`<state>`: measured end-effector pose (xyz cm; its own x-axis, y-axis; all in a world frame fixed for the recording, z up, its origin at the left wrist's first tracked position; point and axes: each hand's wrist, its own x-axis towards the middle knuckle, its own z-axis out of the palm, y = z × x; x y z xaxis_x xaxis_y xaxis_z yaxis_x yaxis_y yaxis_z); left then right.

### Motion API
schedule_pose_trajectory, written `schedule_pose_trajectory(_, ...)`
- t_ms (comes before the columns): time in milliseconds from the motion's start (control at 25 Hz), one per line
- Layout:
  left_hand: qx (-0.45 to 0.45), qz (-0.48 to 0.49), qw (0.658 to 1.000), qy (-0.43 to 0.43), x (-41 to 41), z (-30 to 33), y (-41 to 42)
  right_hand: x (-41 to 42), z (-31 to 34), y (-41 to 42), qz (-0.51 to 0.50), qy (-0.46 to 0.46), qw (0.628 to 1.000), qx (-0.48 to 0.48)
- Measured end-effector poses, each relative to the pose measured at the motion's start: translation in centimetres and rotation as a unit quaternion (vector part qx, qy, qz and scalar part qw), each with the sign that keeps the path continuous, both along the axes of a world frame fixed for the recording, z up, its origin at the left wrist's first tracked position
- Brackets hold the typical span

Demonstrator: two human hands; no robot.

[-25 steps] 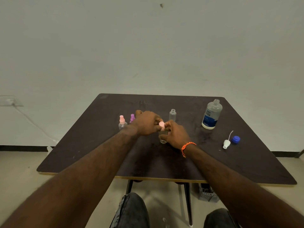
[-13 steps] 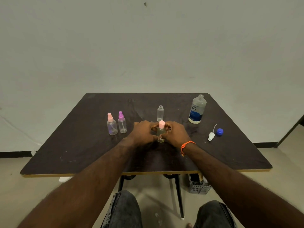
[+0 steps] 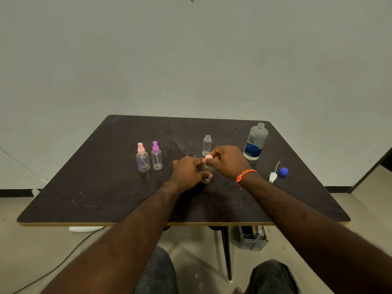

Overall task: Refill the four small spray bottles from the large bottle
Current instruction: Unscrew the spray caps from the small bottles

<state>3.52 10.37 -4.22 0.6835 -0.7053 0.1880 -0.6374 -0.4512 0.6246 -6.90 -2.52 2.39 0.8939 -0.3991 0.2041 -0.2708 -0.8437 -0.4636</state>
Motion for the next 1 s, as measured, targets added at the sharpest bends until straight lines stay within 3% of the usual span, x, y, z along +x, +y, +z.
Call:
schedule_pose_trajectory(200, -0.002, 0.006, 1.0, 0.014, 0.1, 0.1, 0.0, 0.7, 1.6, -0.3, 0.076, 0.08, 0.991, -0.072)
schedule_pose_trajectory(360, -0.001, 0.009, 1.0, 0.012, 0.2, 0.0, 0.1, 0.7, 2.7, -0.3, 0.132, 0.118, 0.984, -0.032)
schedule_pose_trajectory(560, -0.001, 0.013, 1.0, 0.011, 0.3, -0.3, 0.0, 1.7, 2.3, 0.1, 0.054, 0.132, 0.984, -0.105)
schedule_pose_trajectory(840, -0.018, 0.0, 1.0, 0.017, 0.3, -0.6, 0.2, 1.3, 2.8, 1.1, 0.096, 0.159, 0.982, -0.048)
schedule_pose_trajectory(1000, -0.01, 0.009, 1.0, 0.001, 0.2, -0.4, 0.1, 1.2, 2.2, 0.6, 0.033, 0.106, 0.991, -0.07)
